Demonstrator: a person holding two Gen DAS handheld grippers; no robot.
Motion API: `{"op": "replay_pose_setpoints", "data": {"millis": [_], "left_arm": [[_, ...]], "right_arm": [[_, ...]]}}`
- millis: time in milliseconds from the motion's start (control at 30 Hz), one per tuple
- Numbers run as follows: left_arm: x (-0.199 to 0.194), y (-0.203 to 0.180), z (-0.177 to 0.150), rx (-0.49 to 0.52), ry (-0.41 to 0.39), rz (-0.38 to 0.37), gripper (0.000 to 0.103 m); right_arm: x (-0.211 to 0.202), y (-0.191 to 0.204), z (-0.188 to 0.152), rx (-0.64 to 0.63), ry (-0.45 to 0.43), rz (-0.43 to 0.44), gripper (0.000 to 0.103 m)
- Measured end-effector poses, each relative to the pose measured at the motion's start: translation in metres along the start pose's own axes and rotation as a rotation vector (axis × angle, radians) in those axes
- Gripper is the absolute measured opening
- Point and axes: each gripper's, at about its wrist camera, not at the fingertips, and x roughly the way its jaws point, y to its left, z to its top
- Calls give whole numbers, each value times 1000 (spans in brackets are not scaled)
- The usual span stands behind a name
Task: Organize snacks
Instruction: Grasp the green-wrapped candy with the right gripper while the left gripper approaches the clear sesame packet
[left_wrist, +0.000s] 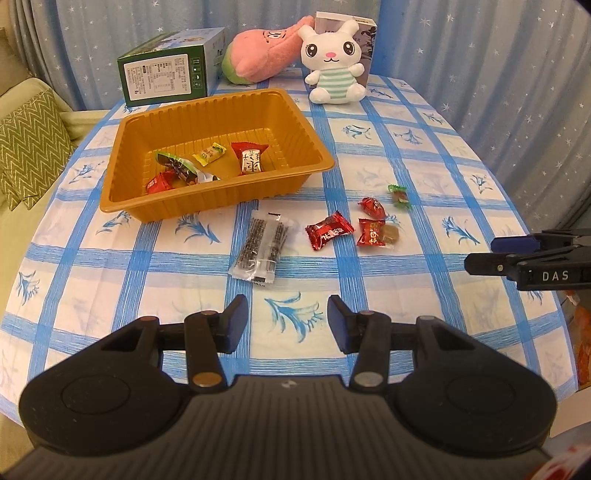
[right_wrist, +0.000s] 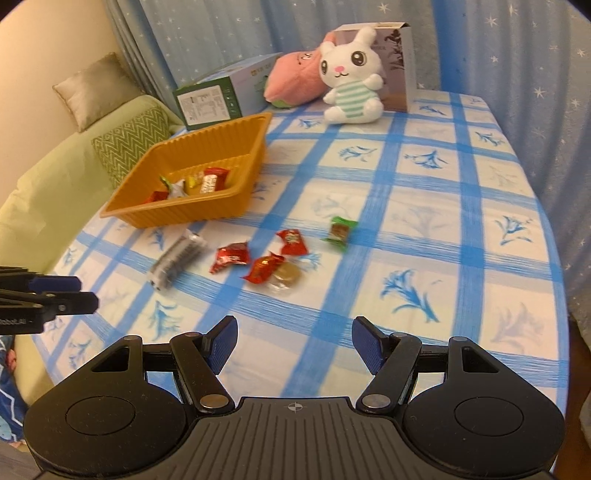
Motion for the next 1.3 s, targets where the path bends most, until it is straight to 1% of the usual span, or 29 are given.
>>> {"op": "replay_pose_setpoints", "data": {"millis": [300,467,500,600,833,1033,1300], "left_arm": [[4,3,1,-33,-11,41,44],[9,9,2,-49,-5,67,44],[10,11,3,-51,-6,71,44],[15,16,6,-55,-5,85,44],[30,26,20,-65,-12,116,44],[41,35,28,-62,-5,139,44],[51,45,35,-67,4,143,44]], "right_arm": [[11,-27,5,-22,-3,-50,68],[24,-34,13,-26,-25,-55,68],[27,-35,16,-25,-31,-55,67],[37,-36,23,-20,-46,-49,55],[63,-34,44,-8,-65,-43,43],[88,-31,62,0,-67,-52,35],[115,-32,70,11,-37,-88,32]]}}
